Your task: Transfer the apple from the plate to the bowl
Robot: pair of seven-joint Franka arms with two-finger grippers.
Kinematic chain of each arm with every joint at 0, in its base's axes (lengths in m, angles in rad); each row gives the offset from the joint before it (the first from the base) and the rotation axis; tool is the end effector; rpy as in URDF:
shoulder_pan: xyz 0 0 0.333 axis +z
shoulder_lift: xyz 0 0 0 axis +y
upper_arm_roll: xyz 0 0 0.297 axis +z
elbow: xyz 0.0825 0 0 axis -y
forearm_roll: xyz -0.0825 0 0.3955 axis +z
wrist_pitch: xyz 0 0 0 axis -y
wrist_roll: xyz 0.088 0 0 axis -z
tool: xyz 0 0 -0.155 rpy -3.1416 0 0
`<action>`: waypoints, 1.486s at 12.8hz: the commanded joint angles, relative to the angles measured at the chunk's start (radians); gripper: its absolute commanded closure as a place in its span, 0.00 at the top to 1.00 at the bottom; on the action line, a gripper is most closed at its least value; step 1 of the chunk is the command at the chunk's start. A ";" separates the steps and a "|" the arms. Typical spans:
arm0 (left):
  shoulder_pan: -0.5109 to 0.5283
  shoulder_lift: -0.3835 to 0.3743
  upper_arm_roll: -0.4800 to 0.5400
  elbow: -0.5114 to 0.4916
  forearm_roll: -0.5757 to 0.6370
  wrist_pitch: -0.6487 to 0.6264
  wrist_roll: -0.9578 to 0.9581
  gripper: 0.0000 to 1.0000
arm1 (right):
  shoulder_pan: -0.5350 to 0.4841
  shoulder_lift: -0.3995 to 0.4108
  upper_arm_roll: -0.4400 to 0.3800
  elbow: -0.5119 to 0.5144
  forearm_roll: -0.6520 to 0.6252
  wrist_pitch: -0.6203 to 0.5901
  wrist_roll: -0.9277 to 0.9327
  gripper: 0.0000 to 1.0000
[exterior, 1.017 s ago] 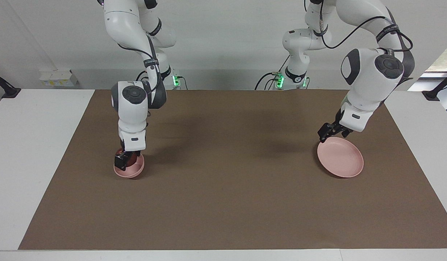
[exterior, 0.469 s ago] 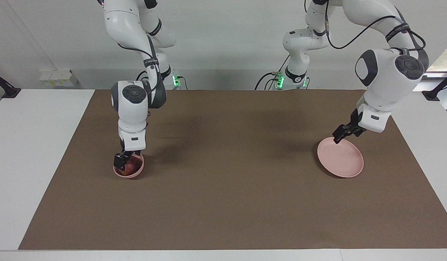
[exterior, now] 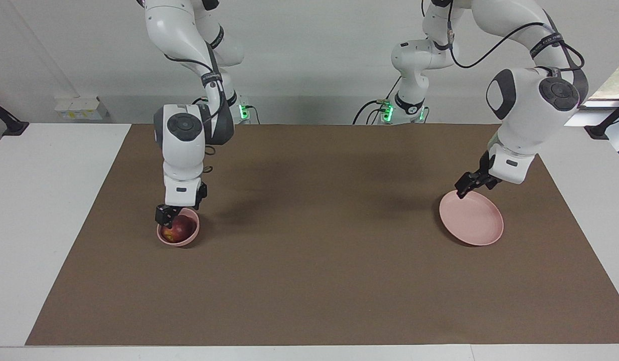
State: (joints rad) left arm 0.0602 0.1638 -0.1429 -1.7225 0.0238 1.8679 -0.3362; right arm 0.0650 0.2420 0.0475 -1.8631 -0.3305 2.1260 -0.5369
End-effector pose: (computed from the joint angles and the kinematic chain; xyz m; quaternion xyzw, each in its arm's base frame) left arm 0.6148 -0.0450 0.4126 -0.9923 -0.1237 0.0082 0.0015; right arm 0.6264 0.0422 0.3219 0.9086 0.3950 -0.0179 0.1343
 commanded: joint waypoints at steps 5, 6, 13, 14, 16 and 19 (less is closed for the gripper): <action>-0.016 -0.009 0.019 0.058 -0.033 -0.047 0.075 1.00 | -0.014 -0.065 0.003 0.156 0.297 -0.273 0.461 1.00; -0.011 -0.012 0.019 0.061 -0.033 -0.065 0.154 1.00 | -0.014 -0.081 0.005 0.157 0.304 -0.306 0.539 1.00; 0.024 -0.021 0.022 0.211 -0.062 -0.263 0.355 1.00 | -0.016 -0.303 -0.018 0.160 0.398 -0.527 0.620 1.00; 0.027 -0.023 0.020 0.236 -0.071 -0.298 0.326 1.00 | -0.013 -0.312 -0.018 0.160 0.398 -0.567 0.621 1.00; 0.027 -0.055 0.022 0.225 -0.068 -0.319 0.254 1.00 | -0.019 -0.319 -0.030 0.160 0.375 -0.575 0.620 1.00; 0.029 -0.063 0.019 0.224 -0.065 -0.317 0.253 1.00 | -0.048 -0.317 -0.037 0.163 0.375 -0.577 0.620 1.00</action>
State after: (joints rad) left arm 0.0815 0.1098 -0.1210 -1.4992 -0.0328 1.5709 -0.0672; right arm 0.0392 -0.0752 0.0078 -1.6932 0.0397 1.5502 0.0755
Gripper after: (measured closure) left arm 0.000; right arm 0.000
